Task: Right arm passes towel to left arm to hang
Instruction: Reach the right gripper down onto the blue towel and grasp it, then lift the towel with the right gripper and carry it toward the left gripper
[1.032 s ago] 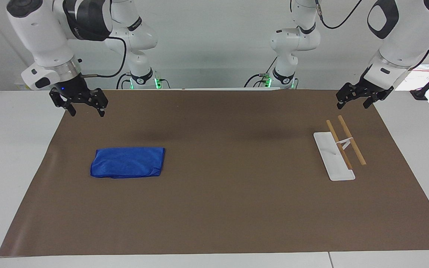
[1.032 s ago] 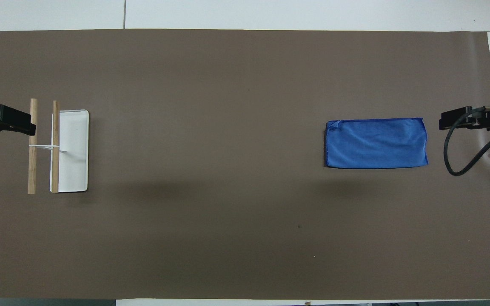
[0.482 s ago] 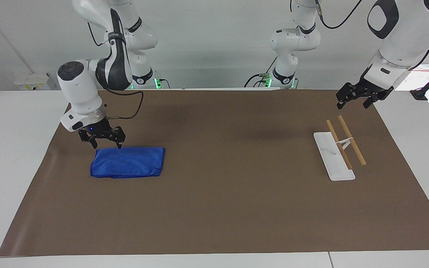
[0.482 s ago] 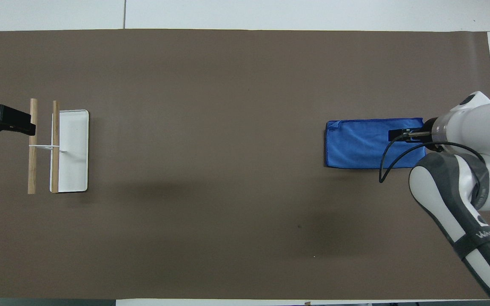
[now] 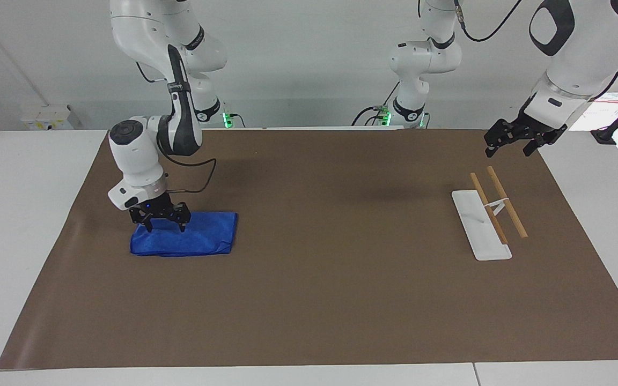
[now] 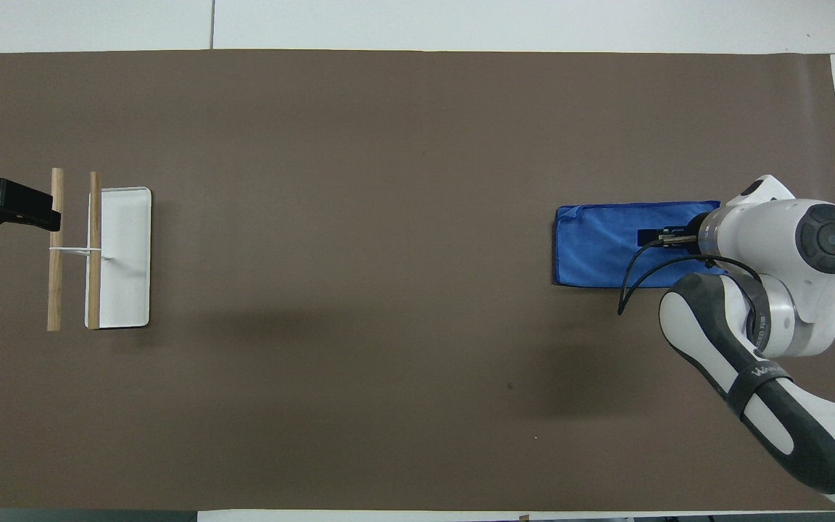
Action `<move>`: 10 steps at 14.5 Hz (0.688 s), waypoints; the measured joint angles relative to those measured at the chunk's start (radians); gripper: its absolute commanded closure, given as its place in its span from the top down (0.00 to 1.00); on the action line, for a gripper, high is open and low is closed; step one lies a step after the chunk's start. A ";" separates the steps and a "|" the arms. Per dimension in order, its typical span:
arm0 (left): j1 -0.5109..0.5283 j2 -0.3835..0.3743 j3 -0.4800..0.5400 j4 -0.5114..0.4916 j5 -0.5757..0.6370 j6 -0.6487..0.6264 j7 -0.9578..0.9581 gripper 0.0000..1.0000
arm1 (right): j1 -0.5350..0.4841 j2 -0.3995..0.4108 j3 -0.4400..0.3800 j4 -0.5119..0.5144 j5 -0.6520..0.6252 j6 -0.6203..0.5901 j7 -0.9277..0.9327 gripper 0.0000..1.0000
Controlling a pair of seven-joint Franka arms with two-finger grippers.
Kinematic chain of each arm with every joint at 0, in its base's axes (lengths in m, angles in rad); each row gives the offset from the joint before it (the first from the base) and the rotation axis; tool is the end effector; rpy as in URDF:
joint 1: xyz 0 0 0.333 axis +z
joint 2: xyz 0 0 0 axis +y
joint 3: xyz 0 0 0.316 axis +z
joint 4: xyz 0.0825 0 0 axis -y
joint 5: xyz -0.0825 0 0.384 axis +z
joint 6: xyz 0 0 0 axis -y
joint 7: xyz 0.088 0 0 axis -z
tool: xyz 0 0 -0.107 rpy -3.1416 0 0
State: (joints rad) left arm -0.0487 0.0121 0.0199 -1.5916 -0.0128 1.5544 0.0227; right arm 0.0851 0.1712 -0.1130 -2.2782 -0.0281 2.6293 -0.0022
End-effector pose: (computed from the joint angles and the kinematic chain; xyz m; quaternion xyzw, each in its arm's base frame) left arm 0.5552 -0.0174 0.6066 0.9993 -0.0257 -0.0247 0.0062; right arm 0.5493 -0.0144 0.2984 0.9958 0.0005 0.0900 0.0188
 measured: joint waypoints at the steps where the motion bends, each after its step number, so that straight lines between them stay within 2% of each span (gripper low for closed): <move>1: 0.000 0.000 0.000 0.000 0.000 0.000 0.000 1.00 | 0.000 0.019 0.001 0.000 0.000 0.019 -0.007 0.74; 3: 0.000 0.000 0.000 0.000 0.000 0.000 0.000 1.00 | 0.000 0.039 0.003 0.001 0.000 0.031 -0.014 0.02; 10: 0.000 0.000 0.000 0.000 0.000 0.000 0.000 1.00 | 0.008 0.029 0.009 0.017 0.002 -0.004 -0.018 0.00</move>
State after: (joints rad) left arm -0.0487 0.0121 0.0199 -1.5916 -0.0128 1.5544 0.0227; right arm 0.0934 0.2005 -0.1042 -2.2616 -0.0257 2.6252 -0.0201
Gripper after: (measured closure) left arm 0.000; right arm 0.828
